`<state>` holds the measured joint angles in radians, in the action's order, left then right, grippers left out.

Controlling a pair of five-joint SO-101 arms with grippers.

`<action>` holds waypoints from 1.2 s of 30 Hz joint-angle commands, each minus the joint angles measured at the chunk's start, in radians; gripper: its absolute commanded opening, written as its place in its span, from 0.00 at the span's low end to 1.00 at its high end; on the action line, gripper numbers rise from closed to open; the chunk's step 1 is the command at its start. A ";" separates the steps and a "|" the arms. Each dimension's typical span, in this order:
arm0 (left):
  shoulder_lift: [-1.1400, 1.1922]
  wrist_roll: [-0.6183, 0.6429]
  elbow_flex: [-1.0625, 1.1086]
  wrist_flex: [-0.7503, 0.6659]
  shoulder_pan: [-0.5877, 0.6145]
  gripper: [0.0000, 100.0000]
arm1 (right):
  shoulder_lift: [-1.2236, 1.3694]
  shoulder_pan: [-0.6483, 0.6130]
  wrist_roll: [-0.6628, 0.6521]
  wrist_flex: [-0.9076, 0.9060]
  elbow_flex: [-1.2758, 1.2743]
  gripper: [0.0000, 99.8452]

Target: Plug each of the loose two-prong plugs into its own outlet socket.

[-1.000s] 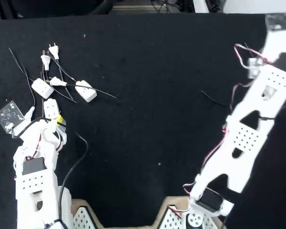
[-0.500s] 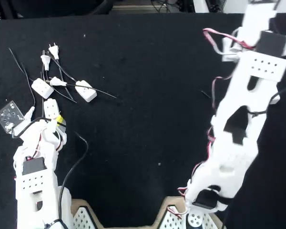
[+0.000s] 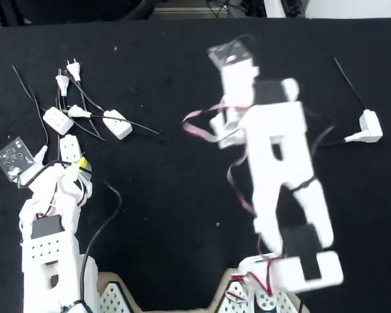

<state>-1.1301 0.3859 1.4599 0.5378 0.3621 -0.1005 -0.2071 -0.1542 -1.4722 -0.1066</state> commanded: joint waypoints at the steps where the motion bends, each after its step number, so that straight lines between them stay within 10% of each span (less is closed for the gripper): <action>1: -0.014 0.002 -0.045 -0.017 -0.007 0.24 | -0.125 -0.115 0.077 0.203 -0.199 0.23; 13: -0.014 -0.181 -0.102 -0.058 0.005 0.24 | -0.334 -0.241 0.115 1.034 -0.928 0.22; 26: -0.002 -0.387 0.002 -0.532 0.021 0.24 | -0.328 -0.242 0.115 1.059 -0.944 0.22; 36: 0.170 -0.385 -0.165 -0.282 0.028 0.24 | -0.332 -0.244 0.114 1.056 -0.949 0.22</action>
<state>-1.0595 0.0084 1.4415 0.1864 0.3728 -0.3905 -0.4388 -0.0422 -0.4365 -1.0595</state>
